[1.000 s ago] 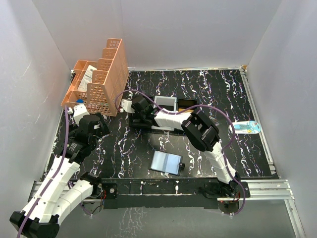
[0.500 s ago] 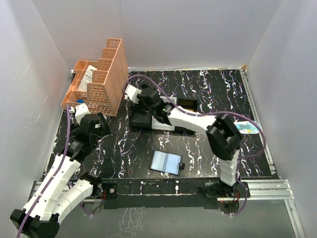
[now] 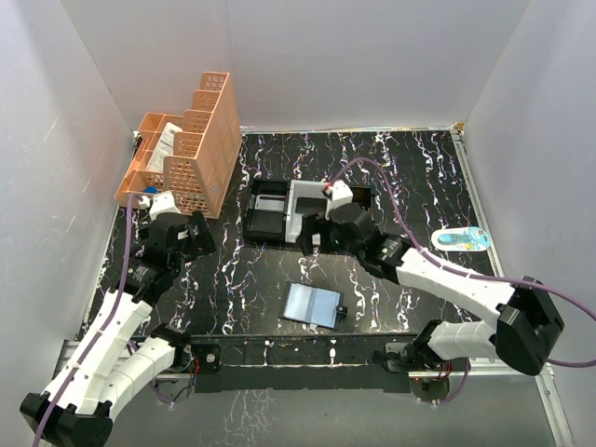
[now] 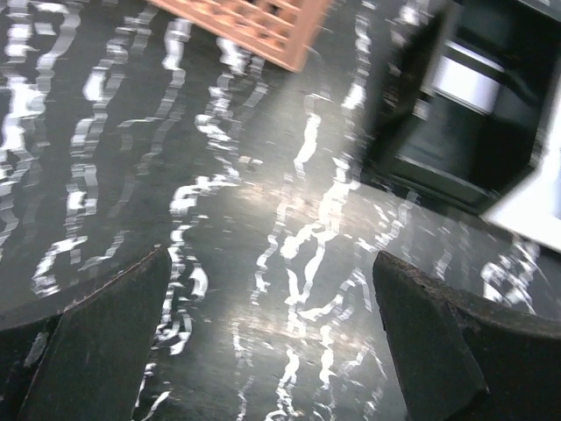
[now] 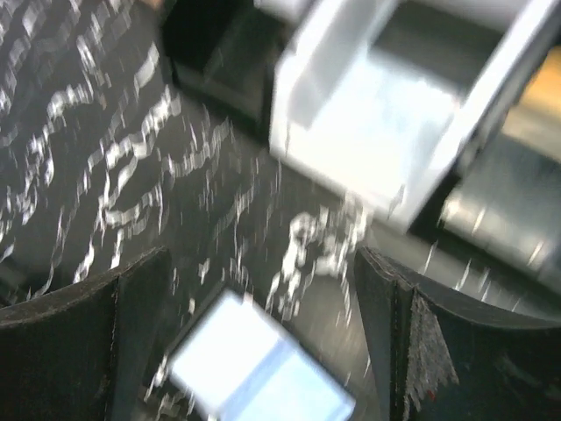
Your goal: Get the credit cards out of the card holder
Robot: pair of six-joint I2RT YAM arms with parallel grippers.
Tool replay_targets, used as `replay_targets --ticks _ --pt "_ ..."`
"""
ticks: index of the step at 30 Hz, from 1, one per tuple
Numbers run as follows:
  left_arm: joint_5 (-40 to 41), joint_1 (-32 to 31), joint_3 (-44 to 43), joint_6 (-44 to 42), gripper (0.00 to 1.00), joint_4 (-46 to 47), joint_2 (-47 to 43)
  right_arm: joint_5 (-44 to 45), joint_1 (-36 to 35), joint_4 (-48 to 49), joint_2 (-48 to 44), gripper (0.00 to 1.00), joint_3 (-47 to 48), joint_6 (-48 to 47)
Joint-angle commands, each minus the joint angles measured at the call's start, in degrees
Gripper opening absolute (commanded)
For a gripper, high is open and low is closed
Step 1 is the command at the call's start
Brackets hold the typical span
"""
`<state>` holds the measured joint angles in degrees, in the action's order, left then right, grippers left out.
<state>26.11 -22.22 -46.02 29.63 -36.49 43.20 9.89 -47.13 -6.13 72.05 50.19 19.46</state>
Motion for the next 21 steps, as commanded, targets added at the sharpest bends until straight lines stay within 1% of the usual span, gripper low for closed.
replay_targets --ticks 1,3,4,6,7,8,11,13,17,21 --pt "-24.66 0.33 2.91 -3.55 0.97 8.98 -0.03 -10.7 0.03 -13.03 -5.61 0.78 -8.99 24.01" --pt "-40.14 0.32 6.26 0.19 0.92 16.91 0.9 -15.26 -0.06 -10.16 -8.96 0.68 -14.33 27.63" --pt "-46.03 0.16 7.64 2.86 0.89 20.68 2.01 -16.09 -0.06 -9.36 -10.29 0.64 -16.47 28.86" --pt "-52.73 -1.26 9.46 7.57 0.86 25.86 4.75 -16.32 -0.06 -9.61 -11.68 0.61 -18.64 31.33" --pt "-53.9 -2.8 10.09 9.44 0.85 27.75 6.01 -15.81 -0.06 -10.57 -11.81 0.6 -19.06 31.83" --pt "-53.22 -5.01 10.57 10.72 0.85 28.9 7.19 -15.26 -0.06 -11.56 -11.7 0.59 -19.16 31.92" --pt "-45.57 -14.81 9.8 11.23 0.83 28.38 11.34 -14.0 -0.06 -14.15 -10.37 0.58 -18.76 31.86" --pt "-42.06 -19.43 9.41 11.67 0.81 27.98 14.47 -13.03 -0.13 -15.69 -9.49 0.58 -18.33 31.56" --pt "-37.38 -24.14 10.27 13.77 0.73 28.86 18.96 -14.07 -0.14 -14.59 -8.87 0.56 -19.09 31.09" --pt "-34.59 -26.57 10.78 14.63 0.66 28.74 23.32 -14.92 -0.15 -14.12 -7.46 0.55 -19.41 30.78"
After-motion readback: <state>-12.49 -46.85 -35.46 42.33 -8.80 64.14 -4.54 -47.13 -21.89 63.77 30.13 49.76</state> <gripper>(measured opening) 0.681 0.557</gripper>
